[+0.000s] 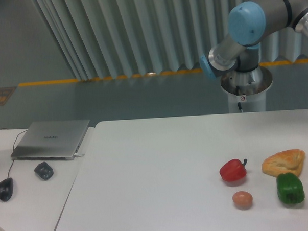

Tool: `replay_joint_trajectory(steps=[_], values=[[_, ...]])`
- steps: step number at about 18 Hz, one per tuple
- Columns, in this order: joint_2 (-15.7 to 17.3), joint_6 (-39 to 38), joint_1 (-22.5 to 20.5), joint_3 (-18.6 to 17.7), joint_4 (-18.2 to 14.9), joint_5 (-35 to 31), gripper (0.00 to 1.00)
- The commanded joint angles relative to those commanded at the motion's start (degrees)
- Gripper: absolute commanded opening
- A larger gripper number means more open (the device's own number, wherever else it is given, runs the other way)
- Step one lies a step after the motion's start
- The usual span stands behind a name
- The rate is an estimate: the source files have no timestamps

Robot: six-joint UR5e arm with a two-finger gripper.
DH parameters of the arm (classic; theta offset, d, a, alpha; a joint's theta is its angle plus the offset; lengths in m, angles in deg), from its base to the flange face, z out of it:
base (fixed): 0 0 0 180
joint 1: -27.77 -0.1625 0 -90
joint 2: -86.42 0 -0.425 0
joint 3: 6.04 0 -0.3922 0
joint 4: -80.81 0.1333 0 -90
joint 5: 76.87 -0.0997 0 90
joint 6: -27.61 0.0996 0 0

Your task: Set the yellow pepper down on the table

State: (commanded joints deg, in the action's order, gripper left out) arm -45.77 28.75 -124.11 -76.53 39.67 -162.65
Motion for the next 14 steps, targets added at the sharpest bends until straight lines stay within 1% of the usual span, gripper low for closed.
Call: replay_joint_trajectory(steps=[2, 4, 7, 10, 11, 12, 14], values=[[0.0, 0.1, 0.0, -0.3, 0.0, 0.1, 0.97], [0.0, 0.0, 0.0, -0.2, 0.1, 0.0, 0.97], [-0.1, 0.0, 0.0, -0.7, 1.7, 0.0, 0.97], [-0.1, 0.1, 0.0, -0.8, 1.7, 0.0, 0.97], [0.0, 0.1, 0.0, -1.0, 1.6, 0.0, 0.89], [0.2, 0.3, 0.0, -1.2, 1.7, 0.0, 0.84], [0.3, 0.5, 0.0, -1.4, 1.7, 0.1, 0.81]])
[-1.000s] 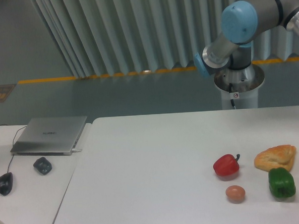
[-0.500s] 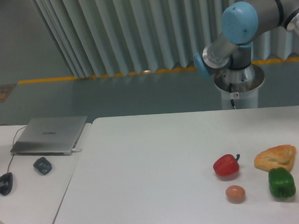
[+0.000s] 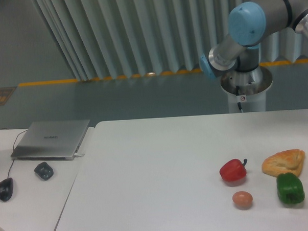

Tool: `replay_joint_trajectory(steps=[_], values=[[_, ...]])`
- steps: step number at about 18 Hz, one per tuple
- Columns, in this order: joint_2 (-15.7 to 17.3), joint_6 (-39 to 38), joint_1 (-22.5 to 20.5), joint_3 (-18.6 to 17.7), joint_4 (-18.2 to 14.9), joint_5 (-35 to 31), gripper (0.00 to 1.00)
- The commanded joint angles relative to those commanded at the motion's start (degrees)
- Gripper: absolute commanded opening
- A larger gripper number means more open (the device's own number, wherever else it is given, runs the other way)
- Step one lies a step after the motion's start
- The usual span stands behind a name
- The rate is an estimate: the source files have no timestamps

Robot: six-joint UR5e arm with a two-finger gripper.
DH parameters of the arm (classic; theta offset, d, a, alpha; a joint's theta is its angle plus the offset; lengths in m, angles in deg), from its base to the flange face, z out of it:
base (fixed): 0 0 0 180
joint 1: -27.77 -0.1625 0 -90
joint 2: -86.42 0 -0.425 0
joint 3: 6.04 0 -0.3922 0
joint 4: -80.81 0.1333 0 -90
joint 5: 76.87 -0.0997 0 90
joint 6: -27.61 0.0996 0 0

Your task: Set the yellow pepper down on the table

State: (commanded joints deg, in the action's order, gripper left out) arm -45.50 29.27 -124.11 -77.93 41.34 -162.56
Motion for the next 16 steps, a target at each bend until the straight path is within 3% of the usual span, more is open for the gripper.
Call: replay_joint_trajectory(steps=[16], values=[[0.9, 1.2, 0.0, -0.7, -0.1, 0.6, 0.62]])
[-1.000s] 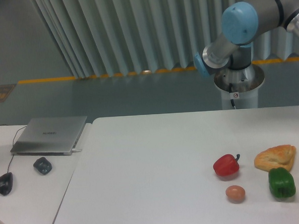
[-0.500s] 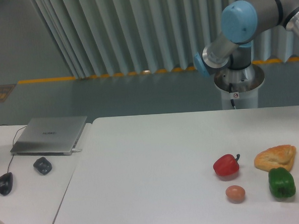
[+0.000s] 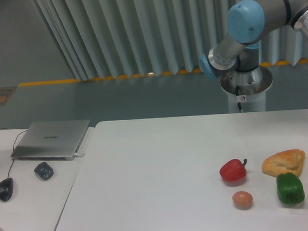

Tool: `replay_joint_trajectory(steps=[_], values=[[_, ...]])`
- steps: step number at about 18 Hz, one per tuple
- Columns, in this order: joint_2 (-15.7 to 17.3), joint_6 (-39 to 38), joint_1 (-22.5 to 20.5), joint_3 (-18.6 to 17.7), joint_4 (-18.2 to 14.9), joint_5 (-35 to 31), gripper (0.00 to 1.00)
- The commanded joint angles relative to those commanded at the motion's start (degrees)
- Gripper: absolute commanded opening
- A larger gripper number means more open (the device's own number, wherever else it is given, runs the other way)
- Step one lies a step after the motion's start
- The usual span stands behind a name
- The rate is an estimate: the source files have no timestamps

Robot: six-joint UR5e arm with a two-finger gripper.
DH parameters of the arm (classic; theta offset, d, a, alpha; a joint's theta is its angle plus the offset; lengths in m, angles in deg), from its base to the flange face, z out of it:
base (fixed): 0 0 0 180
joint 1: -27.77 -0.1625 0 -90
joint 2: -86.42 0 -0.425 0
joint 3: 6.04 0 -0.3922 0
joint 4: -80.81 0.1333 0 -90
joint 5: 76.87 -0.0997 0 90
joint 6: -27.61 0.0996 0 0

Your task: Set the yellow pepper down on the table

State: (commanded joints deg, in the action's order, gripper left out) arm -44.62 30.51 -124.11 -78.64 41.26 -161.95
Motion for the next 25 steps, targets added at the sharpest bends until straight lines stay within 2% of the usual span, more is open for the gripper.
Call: replay_joint_trajectory(steps=[1, 2, 6, 8, 12, 18, 22, 25], values=[[0.0, 0.1, 0.0, -0.2, 0.0, 0.0, 0.62], [0.0, 0.0, 0.0, -0.2, 0.0, 0.0, 0.58], [0.3, 0.5, 0.0, -0.6, 0.0, 0.2, 0.58], [0.6, 0.4, -0.3, -0.5, 0.0, 2.4, 0.58], [2.8, 0.6, -2.0, -1.7, -0.4, 6.8, 0.58], [6.0, 2.6, -4.3, -3.2, -0.8, 9.0, 0.58], [9.7, 2.6, -4.1, -4.5, -4.5, 10.5, 0.58], [12.9, 2.6, -3.8, -4.6, -10.0, 13.2, 0.58]])
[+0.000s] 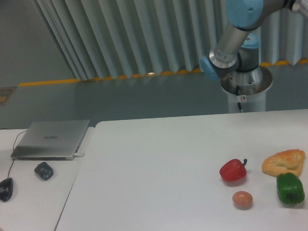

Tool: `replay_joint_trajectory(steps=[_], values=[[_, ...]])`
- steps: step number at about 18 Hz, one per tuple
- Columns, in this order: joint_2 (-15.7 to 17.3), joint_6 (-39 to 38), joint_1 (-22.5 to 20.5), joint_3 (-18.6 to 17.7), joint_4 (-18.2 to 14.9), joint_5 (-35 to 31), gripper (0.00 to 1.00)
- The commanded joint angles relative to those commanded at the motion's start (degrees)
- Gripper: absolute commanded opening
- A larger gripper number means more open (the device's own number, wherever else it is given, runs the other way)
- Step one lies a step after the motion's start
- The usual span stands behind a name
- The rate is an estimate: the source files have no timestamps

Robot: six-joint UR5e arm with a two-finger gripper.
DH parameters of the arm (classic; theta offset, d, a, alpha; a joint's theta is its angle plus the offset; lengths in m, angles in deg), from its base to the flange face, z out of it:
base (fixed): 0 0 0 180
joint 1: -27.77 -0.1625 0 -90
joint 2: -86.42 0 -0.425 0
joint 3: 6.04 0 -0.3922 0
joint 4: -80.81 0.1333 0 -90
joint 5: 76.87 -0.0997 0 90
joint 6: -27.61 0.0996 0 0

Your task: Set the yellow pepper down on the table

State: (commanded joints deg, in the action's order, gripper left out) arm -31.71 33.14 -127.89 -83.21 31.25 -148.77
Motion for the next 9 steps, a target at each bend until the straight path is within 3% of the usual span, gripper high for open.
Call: replay_joint_trajectory(steps=[7, 9], values=[[4.4, 3.5, 4.2, -0.6, -6.7, 0.2, 0.58], [5.8, 6.0, 4.3, -2.0, -7.0, 0.2, 0.58]])
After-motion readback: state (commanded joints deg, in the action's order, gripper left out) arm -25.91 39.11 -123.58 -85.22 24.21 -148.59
